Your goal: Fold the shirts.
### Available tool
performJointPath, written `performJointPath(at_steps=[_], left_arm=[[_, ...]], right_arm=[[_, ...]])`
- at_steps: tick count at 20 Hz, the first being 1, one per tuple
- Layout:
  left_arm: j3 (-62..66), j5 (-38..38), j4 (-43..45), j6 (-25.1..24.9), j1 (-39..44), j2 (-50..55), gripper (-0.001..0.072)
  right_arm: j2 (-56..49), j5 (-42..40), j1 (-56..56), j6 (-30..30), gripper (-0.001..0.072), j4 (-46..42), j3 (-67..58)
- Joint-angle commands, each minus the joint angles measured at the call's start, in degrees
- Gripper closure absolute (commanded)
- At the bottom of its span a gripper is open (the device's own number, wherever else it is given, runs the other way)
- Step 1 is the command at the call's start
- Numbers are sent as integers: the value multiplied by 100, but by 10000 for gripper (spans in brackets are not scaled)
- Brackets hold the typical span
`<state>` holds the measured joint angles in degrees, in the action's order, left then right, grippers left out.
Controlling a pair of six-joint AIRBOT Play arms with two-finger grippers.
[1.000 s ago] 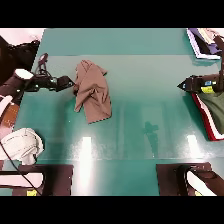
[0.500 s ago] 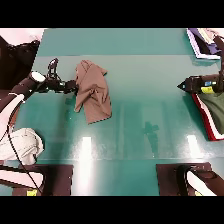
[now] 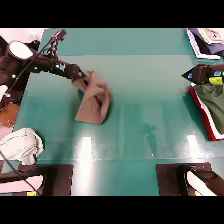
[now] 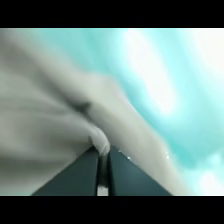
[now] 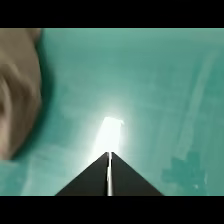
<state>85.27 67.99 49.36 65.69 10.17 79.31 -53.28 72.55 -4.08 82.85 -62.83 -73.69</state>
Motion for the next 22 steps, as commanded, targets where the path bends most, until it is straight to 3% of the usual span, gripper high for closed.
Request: performJointPath(at_steps=[1,2,4,7,8,12,17,20,22], left_arm=[[210,791,61,-308,671,-774,675],[210,955,293,-332,782,-935,675],[210,1456,1069,-247,817,-1102,675],[76,2304,2330,341,800,-1110,674],[-66,2389,2496,354,800,-1110,674],[-667,2382,2505,643,800,-1110,674],[-820,2441,2503,789,800,-1123,674],[-820,2417,2492,807,800,-1128,674],[-820,2417,2479,872,800,-1128,674]], right_arm=[[2,85,2,0,355,439,-114],[0,160,2,0,292,726,13],[2,367,2,-2,293,1300,448],[2,542,4,-4,290,1714,1322],[0,511,4,-9,243,1746,1591],[-4,170,4,-271,232,1873,2551],[-35,-660,2,-435,232,1049,3305],[-542,-671,2,-496,233,828,3355],[-1014,-861,4,-887,232,1036,3309]])
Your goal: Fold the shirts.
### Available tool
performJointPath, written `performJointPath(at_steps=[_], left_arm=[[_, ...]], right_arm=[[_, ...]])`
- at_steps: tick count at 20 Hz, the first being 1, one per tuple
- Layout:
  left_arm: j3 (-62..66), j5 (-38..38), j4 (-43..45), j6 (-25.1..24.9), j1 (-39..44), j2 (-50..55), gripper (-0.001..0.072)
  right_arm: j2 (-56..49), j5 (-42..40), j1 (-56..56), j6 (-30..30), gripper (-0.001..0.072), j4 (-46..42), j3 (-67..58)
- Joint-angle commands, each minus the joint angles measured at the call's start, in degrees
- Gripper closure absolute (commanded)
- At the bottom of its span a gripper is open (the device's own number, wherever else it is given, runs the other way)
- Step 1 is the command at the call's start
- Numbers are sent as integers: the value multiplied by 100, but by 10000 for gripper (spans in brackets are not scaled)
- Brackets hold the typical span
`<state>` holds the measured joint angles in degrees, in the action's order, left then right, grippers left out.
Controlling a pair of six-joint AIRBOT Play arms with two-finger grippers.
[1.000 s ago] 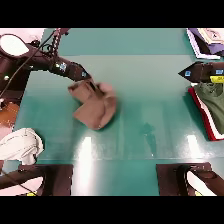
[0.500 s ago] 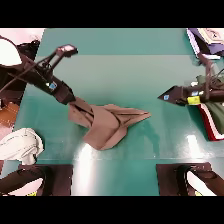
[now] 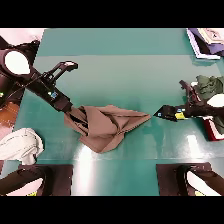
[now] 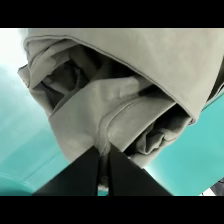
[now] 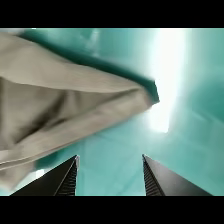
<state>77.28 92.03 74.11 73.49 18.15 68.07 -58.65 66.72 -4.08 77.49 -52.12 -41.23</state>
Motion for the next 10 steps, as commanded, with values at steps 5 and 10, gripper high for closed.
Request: performJointPath(at_steps=[5,10], left_arm=[[-20,-2,4,157,2,-4,673],[-20,-33,4,157,2,-4,674]], right_arm=[[-1547,-267,7,-671,233,13,-522],[-2277,-68,544,-837,232,-20,-1145]])
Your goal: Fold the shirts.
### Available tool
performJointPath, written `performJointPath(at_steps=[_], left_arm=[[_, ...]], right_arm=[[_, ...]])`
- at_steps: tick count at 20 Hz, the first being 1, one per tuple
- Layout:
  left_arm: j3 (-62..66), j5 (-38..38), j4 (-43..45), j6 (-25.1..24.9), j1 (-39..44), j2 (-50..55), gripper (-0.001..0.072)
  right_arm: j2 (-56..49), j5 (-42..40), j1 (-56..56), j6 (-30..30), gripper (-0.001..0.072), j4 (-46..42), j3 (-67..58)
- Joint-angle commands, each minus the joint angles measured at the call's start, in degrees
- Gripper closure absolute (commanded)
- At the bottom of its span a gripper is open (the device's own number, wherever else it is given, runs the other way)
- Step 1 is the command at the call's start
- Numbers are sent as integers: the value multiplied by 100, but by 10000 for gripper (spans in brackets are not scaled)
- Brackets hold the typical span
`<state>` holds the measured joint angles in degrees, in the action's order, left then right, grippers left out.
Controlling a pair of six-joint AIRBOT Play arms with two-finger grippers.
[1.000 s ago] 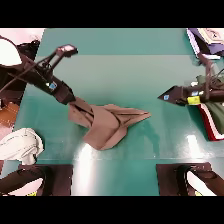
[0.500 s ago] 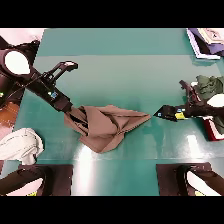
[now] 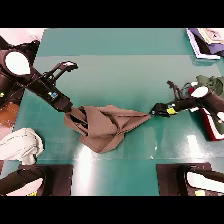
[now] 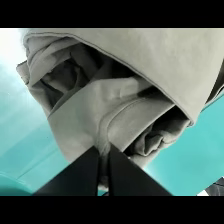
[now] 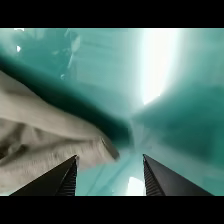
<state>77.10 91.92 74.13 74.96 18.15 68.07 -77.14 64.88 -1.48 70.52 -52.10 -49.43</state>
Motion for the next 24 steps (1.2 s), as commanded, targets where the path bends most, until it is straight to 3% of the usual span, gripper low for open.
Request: performJointPath(at_steps=[1,4,5,6,7,12,19,24], left_arm=[[-2,-24,2,9,2,-4,674],[-2,-22,2,9,2,-4,674],[-2,-17,4,11,2,-4,674],[-2,-22,2,11,2,-4,674],[0,-61,2,11,2,-4,674],[809,-435,516,166,2,-42,674],[4649,-496,887,310,2,-79,674],[4553,-1956,885,310,2,-1281,674]], right_arm=[[-555,116,420,-140,234,-46,-424],[-824,341,629,-142,285,-55,-702],[-868,487,647,-155,382,-61,-787],[-870,586,645,-205,559,-61,-846],[-852,658,621,-284,683,-57,-922],[-2,636,238,-286,685,-37,-1908],[2044,-372,-793,-144,687,-42,-4452],[2938,-245,-1836,-140,687,-44,-5421]])
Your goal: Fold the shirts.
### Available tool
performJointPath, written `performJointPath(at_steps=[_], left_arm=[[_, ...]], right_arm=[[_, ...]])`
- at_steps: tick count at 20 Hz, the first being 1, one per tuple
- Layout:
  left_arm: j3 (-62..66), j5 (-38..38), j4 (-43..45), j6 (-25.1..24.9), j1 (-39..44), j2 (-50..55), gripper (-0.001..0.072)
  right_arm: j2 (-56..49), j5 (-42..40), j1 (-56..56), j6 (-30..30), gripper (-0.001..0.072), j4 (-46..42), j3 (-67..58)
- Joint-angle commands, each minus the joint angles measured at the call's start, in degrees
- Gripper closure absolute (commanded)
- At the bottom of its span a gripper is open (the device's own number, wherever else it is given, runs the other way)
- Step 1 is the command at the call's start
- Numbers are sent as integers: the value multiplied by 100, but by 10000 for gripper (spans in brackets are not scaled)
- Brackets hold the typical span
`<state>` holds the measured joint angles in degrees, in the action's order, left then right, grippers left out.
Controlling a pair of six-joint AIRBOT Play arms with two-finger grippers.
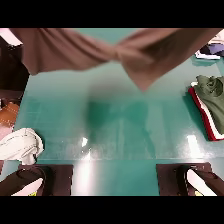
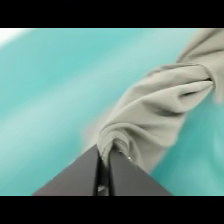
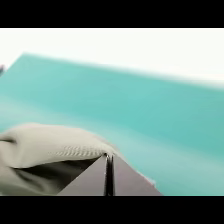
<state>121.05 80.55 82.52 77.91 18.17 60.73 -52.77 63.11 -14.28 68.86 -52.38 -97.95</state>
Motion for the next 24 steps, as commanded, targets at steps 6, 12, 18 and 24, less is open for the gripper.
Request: performJointPath(at_steps=[6,12,18,24], left_arm=[[81,-907,48,28,0,-1095,674],[-2647,85,44,319,0,-1084,674],[-5639,-332,52,315,0,-1043,674],[-6286,-605,483,313,0,-1043,674]], right_arm=[[772,448,-1779,678,687,-4,-772],[-595,2769,-765,1274,685,-66,-769],[-2509,3261,1257,1274,685,-1117,-767],[-3545,2876,2059,1274,685,-1989,-769]])
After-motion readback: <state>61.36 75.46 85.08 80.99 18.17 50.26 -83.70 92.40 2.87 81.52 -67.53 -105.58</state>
